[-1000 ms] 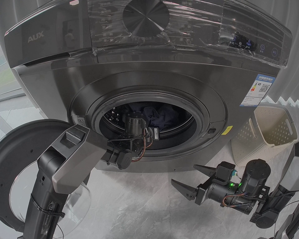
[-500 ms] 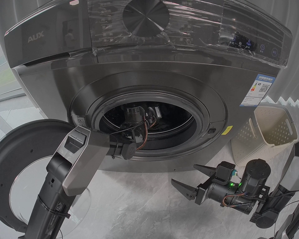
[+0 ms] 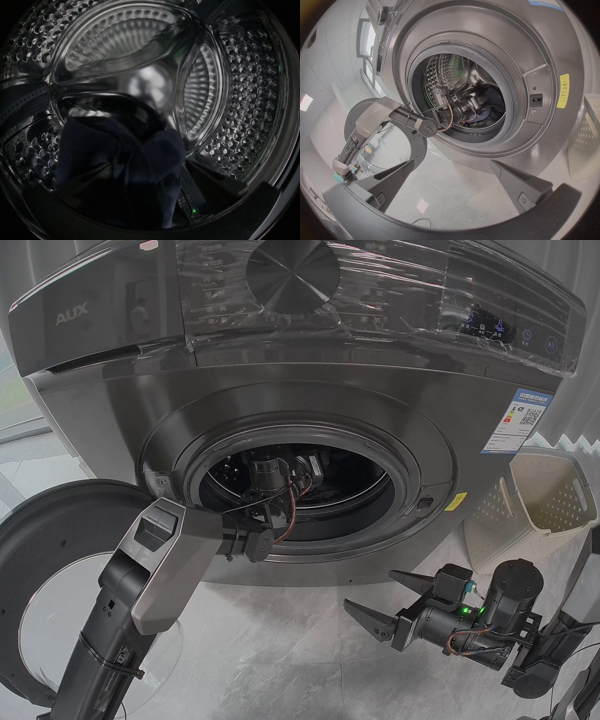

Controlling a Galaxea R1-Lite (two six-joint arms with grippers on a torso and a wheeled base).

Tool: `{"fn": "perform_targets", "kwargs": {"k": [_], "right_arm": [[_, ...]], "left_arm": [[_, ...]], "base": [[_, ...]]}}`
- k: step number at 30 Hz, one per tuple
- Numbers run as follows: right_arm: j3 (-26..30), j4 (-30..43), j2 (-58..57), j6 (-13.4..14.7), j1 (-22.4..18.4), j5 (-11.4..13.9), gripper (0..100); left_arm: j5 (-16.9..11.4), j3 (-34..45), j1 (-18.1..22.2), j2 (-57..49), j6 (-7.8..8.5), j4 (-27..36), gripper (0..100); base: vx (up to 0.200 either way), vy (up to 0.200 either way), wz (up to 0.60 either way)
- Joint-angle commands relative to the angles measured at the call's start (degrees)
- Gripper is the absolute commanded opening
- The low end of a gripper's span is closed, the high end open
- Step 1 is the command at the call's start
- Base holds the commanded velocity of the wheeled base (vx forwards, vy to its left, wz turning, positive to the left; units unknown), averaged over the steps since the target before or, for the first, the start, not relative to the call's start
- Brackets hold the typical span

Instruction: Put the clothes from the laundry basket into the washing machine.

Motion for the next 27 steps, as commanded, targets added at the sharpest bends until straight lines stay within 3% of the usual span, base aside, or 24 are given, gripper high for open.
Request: {"fn": "perform_targets", "kwargs": {"k": [1, 7, 12, 13, 15, 20, 22, 24, 25, 27], "right_arm": [[-0.01, -0.04, 0.01, 0.00, -0.07, 0.00, 100], [0.08, -0.04, -0.26, 0.00, -0.33, 0.00, 100], [0.17, -0.04, -0.43, -0.09, -0.07, 0.00, 100], [0.17, -0.04, -0.43, -0.09, 0.02, 0.00, 100], [0.34, -0.04, -0.43, -0.09, 0.02, 0.00, 100], [0.78, -0.12, -0.61, 0.00, -0.25, -0.09, 100], [1.22, -0.12, -0.61, 0.00, 0.02, -0.18, 100], [1.40, -0.12, -0.78, 0.00, 0.11, -0.18, 100], [1.75, -0.04, -2.10, 0.00, 0.11, -0.26, 100], [3.25, -0.04, -4.30, 0.00, 0.02, -0.26, 100]], "left_arm": [[0.05, 2.14, -0.38, -1.86, 0.03, 0.37, 100], [0.05, 11.90, -1.78, -6.87, 0.29, -0.33, 100], [-0.56, 29.74, -4.24, -17.06, 0.82, -0.86, 100], [-0.56, 30.36, -4.24, -17.24, 0.91, -0.95, 100], [-0.74, 40.02, -6.27, -22.34, 1.26, -3.41, 100], [-0.83, 53.30, -9.43, -29.11, 2.76, -9.91, 100], [-1.00, 59.62, -11.10, -32.18, 4.43, -14.57, 100], [-1.70, 62.44, -11.72, -33.85, 4.95, -16.77, 100], [-3.81, 68.32, -13.03, -36.66, 5.57, -20.20, 100], [-5.31, 76.23, -14.97, -40.27, 5.66, -23.36, 100]], "base": [[0.000, 0.000, 0.00], [0.000, 0.000, 0.00], [0.000, 0.000, 0.00], [0.000, 0.000, 0.00], [0.000, 0.000, 0.00], [0.000, 0.000, 0.00], [0.000, 0.000, 0.00], [0.000, 0.000, 0.00], [0.000, 0.000, 0.00], [0.000, 0.000, 0.00]]}}
